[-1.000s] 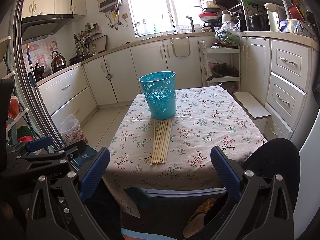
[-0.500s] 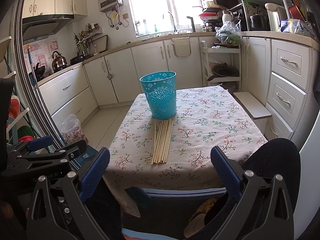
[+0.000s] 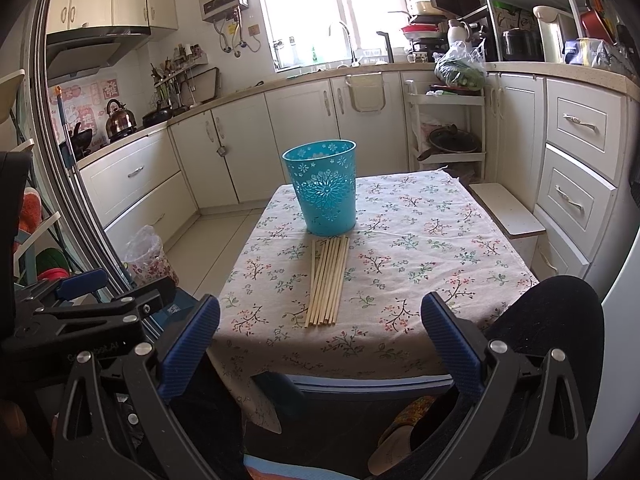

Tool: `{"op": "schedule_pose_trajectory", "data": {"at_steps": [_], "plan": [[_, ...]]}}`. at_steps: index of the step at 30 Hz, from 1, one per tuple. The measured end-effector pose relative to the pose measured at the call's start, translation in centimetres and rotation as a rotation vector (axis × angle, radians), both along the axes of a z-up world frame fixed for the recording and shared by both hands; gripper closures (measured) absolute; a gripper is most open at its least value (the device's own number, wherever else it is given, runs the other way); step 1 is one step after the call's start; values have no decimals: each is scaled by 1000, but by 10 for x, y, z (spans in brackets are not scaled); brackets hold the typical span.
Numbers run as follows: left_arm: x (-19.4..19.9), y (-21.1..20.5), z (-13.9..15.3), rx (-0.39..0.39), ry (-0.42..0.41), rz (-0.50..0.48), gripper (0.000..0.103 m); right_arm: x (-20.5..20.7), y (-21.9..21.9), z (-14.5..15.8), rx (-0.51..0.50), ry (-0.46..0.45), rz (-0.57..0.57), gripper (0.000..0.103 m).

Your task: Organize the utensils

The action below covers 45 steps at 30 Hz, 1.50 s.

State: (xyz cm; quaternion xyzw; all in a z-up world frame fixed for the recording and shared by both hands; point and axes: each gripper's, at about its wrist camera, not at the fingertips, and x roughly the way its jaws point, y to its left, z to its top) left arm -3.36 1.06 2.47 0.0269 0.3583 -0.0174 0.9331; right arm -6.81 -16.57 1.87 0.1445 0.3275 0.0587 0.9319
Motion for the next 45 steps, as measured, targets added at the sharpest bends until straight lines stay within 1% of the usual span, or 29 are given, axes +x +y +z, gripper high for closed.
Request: {"op": "schedule_pose_trajectory", "data": {"at_steps": [3,9,16,19,22,23,24,25,26,27,29,31,32,33,34,36,37,40,42,43,45], "plan": [[5,0,-1,5,8,3,8,4,1,-3,0,7,5,6],[20,-4,-12,12,37,8,8,15,-1,-15,8,40,12,6],[27,-5,-23,4,48,5,8,15,-1,-17,-2,31,14,6],[35,-5,-27,-2,59,-4,8,25,-5,-18,4,40,6,6],[48,-8,-33,-8,75,-43,8,47,-14,-25,24,72,-19,6],[55,-8,-37,-7,82,-39,8,56,-17,-30,20,90,-23,10],[61,-8,-39,-14,86,-37,8,71,-19,-36,15,116,-16,22],[69,-7,-42,-31,92,-41,8,82,-21,-44,15,144,-4,29],[75,-7,-44,-39,97,-41,8,95,-23,-51,15,172,4,38],[83,-8,-47,-37,104,-36,8,108,-23,-60,17,199,12,44],[97,-11,-54,-34,114,-29,8,136,-23,-77,16,243,41,54],[113,-14,-62,-32,127,-24,8,161,-22,-94,-7,276,55,60],[123,-16,-67,-29,136,-16,9,171,-21,-102,-8,294,60,66],[131,-18,-72,-29,146,-10,10,184,-20,-113,6,317,67,69],[142,-18,-78,-34,162,0,11,191,-20,-119,15,332,69,70],[158,-18,-85,-55,185,17,12,206,-17,-132,27,359,73,75],[165,-17,-89,-63,192,28,12,213,-15,-139,30,372,78,75],[189,-16,-103,-92,232,57,15,225,-9,-152,13,399,91,79],[202,-16,-111,-107,251,73,16,229,-8,-155,13,390,94,79],[208,-17,-114,-111,259,78,16,229,-6,-155,-8,386,98,80],[218,-21,-120,-118,270,83,16,230,-5,-156,-18,380,106,80]]}}
